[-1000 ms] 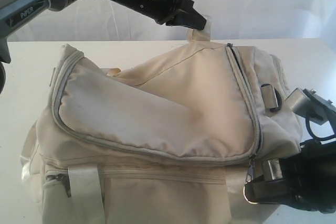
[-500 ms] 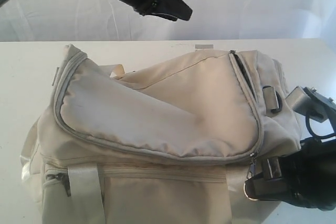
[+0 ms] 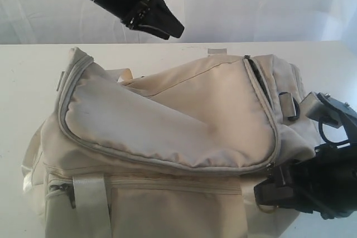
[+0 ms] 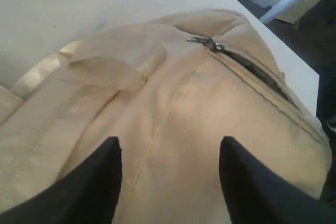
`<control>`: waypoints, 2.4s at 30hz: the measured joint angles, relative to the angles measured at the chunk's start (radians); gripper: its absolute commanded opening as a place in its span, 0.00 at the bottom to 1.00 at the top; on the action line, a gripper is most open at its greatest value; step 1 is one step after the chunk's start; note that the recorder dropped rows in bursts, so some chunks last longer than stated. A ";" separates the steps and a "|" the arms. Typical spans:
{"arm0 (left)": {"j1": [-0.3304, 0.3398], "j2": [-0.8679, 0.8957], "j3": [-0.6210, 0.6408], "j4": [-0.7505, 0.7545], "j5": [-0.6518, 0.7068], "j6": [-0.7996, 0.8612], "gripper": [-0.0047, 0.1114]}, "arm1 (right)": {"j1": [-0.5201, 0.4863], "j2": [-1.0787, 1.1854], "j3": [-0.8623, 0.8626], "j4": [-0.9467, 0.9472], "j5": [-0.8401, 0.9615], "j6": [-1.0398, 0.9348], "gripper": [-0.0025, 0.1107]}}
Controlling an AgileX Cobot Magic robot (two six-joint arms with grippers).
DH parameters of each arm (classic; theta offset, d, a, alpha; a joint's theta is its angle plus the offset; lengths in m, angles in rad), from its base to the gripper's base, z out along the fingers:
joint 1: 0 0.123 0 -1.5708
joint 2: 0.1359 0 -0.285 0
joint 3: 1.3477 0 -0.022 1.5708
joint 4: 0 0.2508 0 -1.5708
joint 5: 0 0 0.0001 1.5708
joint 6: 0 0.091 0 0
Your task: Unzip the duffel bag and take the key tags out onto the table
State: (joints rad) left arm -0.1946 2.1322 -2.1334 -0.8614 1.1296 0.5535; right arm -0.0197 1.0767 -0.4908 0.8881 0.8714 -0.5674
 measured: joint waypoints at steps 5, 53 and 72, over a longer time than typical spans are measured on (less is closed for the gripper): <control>0.000 -0.110 0.223 -0.004 -0.002 0.078 0.55 | 0.000 0.006 -0.008 0.000 0.010 -0.009 0.52; -0.780 -0.435 1.099 -0.662 -1.034 0.575 0.65 | 0.000 0.012 -0.349 -0.327 -0.003 0.174 0.52; -0.780 -0.371 1.099 -0.682 -1.074 0.524 0.64 | 0.000 0.012 -0.349 -0.325 -0.017 0.174 0.52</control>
State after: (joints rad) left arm -0.9746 1.7616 -1.0348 -1.5436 0.0557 1.0771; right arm -0.0197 1.0884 -0.8394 0.5631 0.8542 -0.3932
